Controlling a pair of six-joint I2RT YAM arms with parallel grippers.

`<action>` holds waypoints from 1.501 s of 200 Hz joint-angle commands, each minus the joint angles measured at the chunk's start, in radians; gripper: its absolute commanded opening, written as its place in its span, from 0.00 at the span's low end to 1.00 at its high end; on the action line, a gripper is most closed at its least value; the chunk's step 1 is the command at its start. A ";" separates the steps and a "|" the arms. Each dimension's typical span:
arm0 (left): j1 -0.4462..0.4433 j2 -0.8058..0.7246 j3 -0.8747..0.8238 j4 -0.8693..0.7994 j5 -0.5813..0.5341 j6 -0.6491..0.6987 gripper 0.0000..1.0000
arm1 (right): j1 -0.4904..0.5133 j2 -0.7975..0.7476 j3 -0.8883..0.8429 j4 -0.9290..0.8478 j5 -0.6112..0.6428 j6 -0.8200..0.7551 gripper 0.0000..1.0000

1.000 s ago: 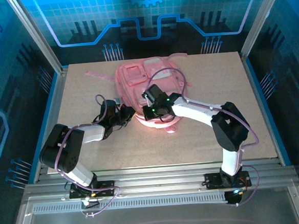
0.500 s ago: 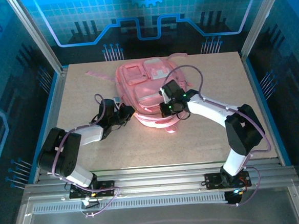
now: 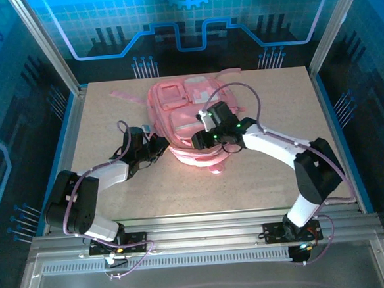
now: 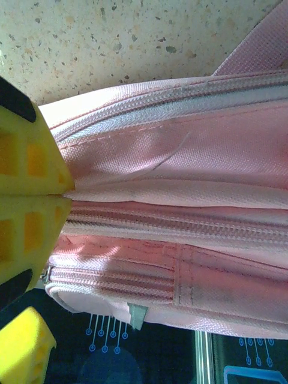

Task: Pack the student bag
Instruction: Zip the student bag at the top-center of the table.

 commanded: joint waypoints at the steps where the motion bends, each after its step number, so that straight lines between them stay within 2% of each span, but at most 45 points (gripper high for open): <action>1: 0.000 -0.037 0.010 -0.014 -0.001 0.023 0.00 | 0.032 0.066 0.048 0.050 -0.023 0.026 0.47; 79: -0.005 -0.018 0.008 0.011 0.019 0.005 0.00 | 0.065 0.225 0.168 0.083 0.027 0.009 0.46; 107: -0.005 -0.016 0.008 0.016 0.026 -0.002 0.00 | 0.094 0.251 0.195 0.077 0.031 -0.012 0.29; 126: -0.005 -0.016 0.005 0.020 0.025 -0.007 0.00 | 0.120 0.255 0.196 0.068 0.076 -0.024 0.28; 167: -0.005 -0.017 0.011 0.022 0.025 -0.012 0.00 | 0.131 0.265 0.175 0.084 0.085 -0.004 0.27; 173: -0.005 -0.018 0.012 0.019 0.024 -0.010 0.00 | 0.135 0.261 0.167 0.093 0.086 -0.003 0.23; 183: -0.005 -0.021 0.013 0.016 0.020 -0.008 0.00 | 0.142 0.255 0.159 0.106 0.085 -0.010 0.07; 190: -0.004 -0.021 0.013 0.014 0.016 -0.007 0.00 | 0.148 0.250 0.156 0.108 0.097 -0.017 0.00; 219: 0.008 -0.022 0.014 0.003 0.008 0.002 0.00 | 0.142 0.223 0.136 0.103 0.124 -0.056 0.00; 258: 0.076 -0.026 0.023 -0.021 0.005 0.034 0.00 | 0.103 0.139 0.070 0.023 0.132 -0.158 0.00; 300: 0.123 -0.023 0.068 -0.054 0.022 0.061 0.00 | -0.017 0.047 -0.086 0.016 0.137 -0.166 0.00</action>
